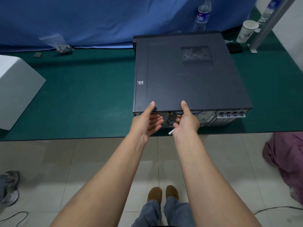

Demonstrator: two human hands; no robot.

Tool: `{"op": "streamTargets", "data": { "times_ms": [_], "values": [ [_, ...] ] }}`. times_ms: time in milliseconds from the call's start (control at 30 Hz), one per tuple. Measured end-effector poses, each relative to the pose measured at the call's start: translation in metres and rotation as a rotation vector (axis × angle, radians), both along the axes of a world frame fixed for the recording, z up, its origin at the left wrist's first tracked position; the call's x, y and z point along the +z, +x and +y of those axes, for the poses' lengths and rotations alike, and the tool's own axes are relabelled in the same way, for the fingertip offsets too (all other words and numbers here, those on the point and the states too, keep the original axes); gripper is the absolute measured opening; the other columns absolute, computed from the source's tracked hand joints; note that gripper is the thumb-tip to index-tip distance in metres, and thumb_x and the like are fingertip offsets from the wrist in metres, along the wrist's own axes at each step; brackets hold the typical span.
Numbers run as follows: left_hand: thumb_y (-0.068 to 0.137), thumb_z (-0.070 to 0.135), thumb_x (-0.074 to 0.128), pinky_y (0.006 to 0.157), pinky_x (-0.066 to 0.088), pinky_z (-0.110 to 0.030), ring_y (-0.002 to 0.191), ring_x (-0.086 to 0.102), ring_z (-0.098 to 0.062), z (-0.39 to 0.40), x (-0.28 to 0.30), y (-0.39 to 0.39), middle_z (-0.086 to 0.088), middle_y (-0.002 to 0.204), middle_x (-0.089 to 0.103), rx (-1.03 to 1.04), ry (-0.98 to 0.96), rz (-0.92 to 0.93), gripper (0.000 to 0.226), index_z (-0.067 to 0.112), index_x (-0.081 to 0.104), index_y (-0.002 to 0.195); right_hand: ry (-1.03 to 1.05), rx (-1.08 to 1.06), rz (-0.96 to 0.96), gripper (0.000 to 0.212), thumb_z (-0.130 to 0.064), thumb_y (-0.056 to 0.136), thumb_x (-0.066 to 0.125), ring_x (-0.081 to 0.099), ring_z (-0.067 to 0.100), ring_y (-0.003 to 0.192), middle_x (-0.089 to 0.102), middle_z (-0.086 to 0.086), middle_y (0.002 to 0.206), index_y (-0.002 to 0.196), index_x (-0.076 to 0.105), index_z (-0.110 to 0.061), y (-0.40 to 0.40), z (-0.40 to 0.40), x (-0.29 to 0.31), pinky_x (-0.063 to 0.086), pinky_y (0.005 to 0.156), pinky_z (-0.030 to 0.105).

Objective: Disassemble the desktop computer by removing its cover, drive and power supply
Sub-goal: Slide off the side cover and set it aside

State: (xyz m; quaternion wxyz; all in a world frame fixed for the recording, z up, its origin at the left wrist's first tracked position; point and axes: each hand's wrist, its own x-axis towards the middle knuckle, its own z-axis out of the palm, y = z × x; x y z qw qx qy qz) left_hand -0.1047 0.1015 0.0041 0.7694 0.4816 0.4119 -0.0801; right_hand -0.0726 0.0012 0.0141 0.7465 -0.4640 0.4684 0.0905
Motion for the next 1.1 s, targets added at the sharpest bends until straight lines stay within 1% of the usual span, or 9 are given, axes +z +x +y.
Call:
{"op": "streamTargets", "data": {
  "times_ms": [100, 133, 200, 300, 567, 700, 833, 933, 1100],
  "values": [
    [0.079, 0.047, 0.071, 0.054, 0.056, -0.024, 0.063, 0.071, -0.016, -0.017, -0.002, 0.008, -0.009, 0.074, 0.073, 0.055, 0.0, 0.042, 0.046, 0.002, 0.066, 0.085, 0.027, 0.007, -0.001, 0.045, -0.03, 0.079, 0.075, 0.038, 0.012, 0.052, 0.056, 0.002, 0.084, 0.115, 0.057, -0.009, 0.002, 0.001, -0.001, 0.028, 0.032, 0.013],
    [0.079, 0.047, 0.072, 0.053, 0.056, -0.025, 0.062, 0.07, -0.016, -0.02, -0.002, 0.009, -0.01, 0.076, 0.072, 0.083, 0.016, 0.046, 0.046, 0.001, 0.065, 0.085, 0.051, 0.01, -0.023, 0.04, -0.028, 0.08, 0.074, 0.039, 0.012, 0.053, 0.056, 0.003, 0.085, 0.113, 0.057, -0.01, 0.002, 0.001, -0.001, 0.027, 0.03, 0.013],
    [0.079, 0.045, 0.073, 0.057, 0.059, -0.027, 0.062, 0.07, -0.018, -0.025, -0.004, 0.01, -0.011, 0.077, 0.071, 0.131, 0.052, 0.029, 0.045, 0.001, 0.065, 0.085, 0.087, 0.01, -0.067, 0.024, -0.025, 0.081, 0.073, 0.038, 0.01, 0.051, 0.053, 0.002, 0.075, 0.094, 0.056, -0.012, -0.001, -0.001, -0.004, 0.027, 0.029, 0.014],
    [0.082, 0.038, 0.072, 0.06, 0.06, -0.028, 0.062, 0.07, -0.02, -0.028, -0.005, 0.008, -0.01, 0.07, 0.067, 0.183, 0.071, -0.015, 0.038, 0.001, 0.064, 0.08, 0.101, -0.012, -0.084, 0.022, -0.022, 0.081, 0.073, 0.032, 0.009, 0.048, 0.047, -0.002, 0.067, 0.081, 0.052, -0.016, -0.002, -0.004, -0.007, 0.028, 0.033, 0.013],
    [0.084, 0.032, 0.071, 0.063, 0.059, -0.03, 0.059, 0.069, -0.02, -0.03, -0.003, 0.007, -0.011, 0.068, 0.066, 0.196, 0.099, -0.027, 0.032, 0.0, 0.064, 0.082, 0.14, -0.051, -0.11, 0.02, -0.018, 0.081, 0.073, 0.034, 0.006, 0.046, 0.048, -0.004, 0.064, 0.079, 0.054, -0.018, -0.005, -0.004, -0.008, 0.029, 0.034, 0.012],
    [0.085, 0.03, 0.07, 0.062, 0.058, -0.029, 0.058, 0.068, -0.02, -0.03, -0.001, 0.007, -0.011, 0.069, 0.067, 0.195, 0.089, -0.034, 0.031, 0.0, 0.064, 0.083, 0.16, -0.046, -0.115, 0.018, -0.018, 0.081, 0.073, 0.038, 0.006, 0.052, 0.051, -0.004, 0.068, 0.082, 0.055, -0.018, -0.005, -0.004, -0.009, 0.031, 0.035, 0.011],
    [0.087, 0.027, 0.068, 0.068, 0.059, -0.029, 0.072, 0.072, -0.023, -0.029, -0.004, 0.003, -0.017, 0.087, 0.073, 0.162, 0.082, -0.058, 0.026, 0.002, 0.065, 0.09, 0.156, -0.014, -0.132, 0.025, -0.02, 0.083, 0.071, 0.039, 0.006, 0.056, 0.054, -0.006, 0.081, 0.098, 0.052, -0.018, -0.01, -0.005, -0.01, 0.034, 0.038, 0.01],
    [0.088, 0.028, 0.068, 0.072, 0.06, -0.03, 0.078, 0.073, -0.024, -0.025, -0.005, 0.0, -0.018, 0.09, 0.073, 0.122, 0.068, -0.086, 0.028, 0.001, 0.065, 0.094, 0.145, 0.016, -0.153, 0.019, -0.022, 0.081, 0.073, 0.041, 0.004, 0.051, 0.054, -0.007, 0.074, 0.088, 0.056, -0.018, -0.013, -0.011, -0.01, 0.035, 0.04, 0.011],
    [0.088, 0.027, 0.067, 0.059, 0.058, -0.026, 0.07, 0.073, -0.021, -0.025, 0.004, -0.002, -0.014, 0.077, 0.073, 0.118, -0.061, -0.073, 0.028, 0.0, 0.06, 0.091, 0.149, 0.069, -0.139, 0.019, -0.019, 0.081, 0.073, 0.037, 0.006, 0.053, 0.048, -0.005, 0.069, 0.084, 0.055, -0.016, -0.017, -0.022, -0.01, 0.029, 0.034, 0.012]
  ]
}}
